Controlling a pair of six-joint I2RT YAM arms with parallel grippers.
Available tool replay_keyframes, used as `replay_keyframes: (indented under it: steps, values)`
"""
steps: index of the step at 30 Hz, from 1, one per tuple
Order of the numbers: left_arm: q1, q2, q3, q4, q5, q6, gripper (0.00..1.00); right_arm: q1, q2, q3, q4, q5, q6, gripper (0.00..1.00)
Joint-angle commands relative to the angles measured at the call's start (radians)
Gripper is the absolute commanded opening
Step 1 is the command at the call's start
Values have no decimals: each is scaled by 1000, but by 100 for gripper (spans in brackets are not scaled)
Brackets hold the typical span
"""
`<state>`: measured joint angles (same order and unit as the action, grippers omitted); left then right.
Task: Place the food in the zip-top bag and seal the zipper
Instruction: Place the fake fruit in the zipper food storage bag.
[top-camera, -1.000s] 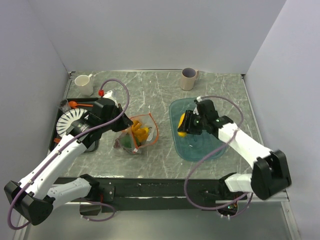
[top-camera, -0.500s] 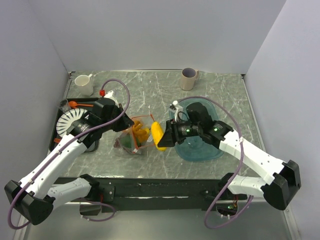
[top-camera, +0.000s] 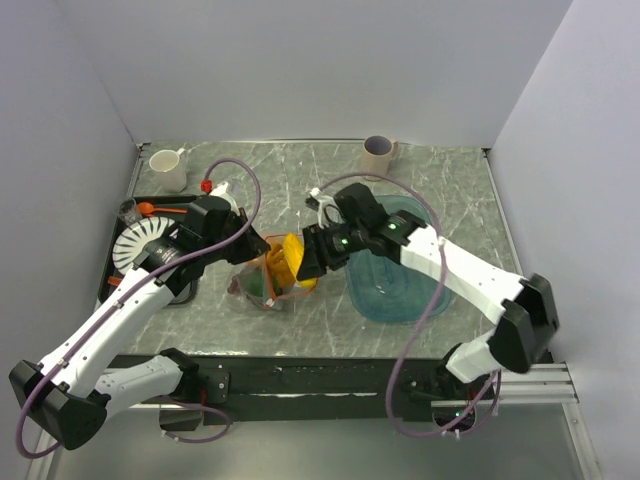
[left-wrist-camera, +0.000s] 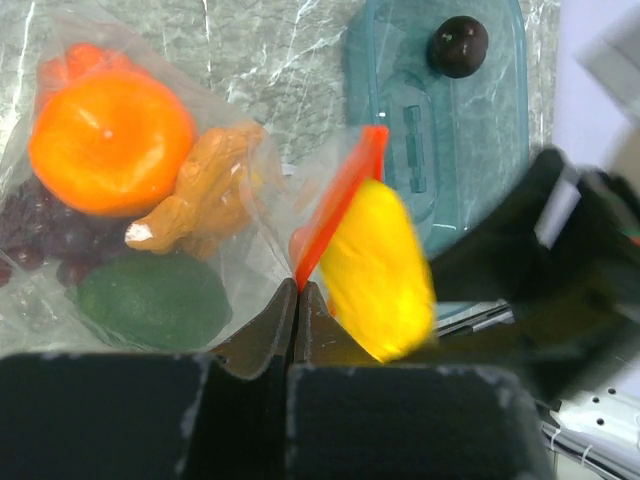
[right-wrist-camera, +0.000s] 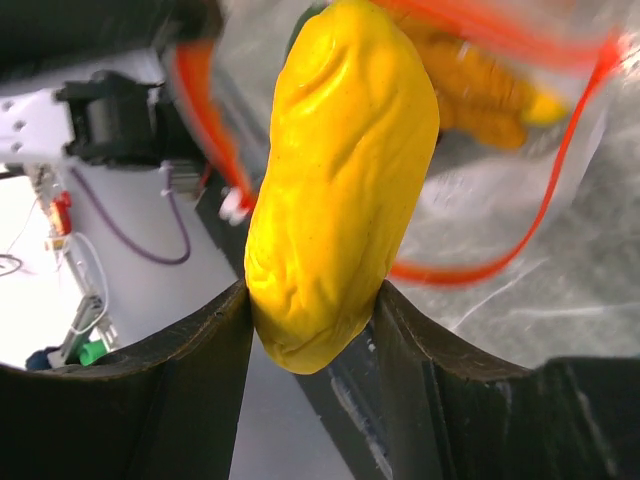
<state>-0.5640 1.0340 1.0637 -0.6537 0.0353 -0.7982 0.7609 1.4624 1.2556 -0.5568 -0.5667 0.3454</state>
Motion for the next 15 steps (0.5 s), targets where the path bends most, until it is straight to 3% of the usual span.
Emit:
replay_keyframes:
  steps: [1, 11, 15]
  values:
    - [3, -14, 5, 60, 34, -2, 1, 24, 113, 100, -90, 37, -59, 45]
    - [4, -11, 1, 68, 35, 1, 1, 95, 156, 128, -72, 91, -72, 45]
    - [4, 1, 2, 63, 51, -4, 1, 95, 222, 230, -94, 229, -27, 45]
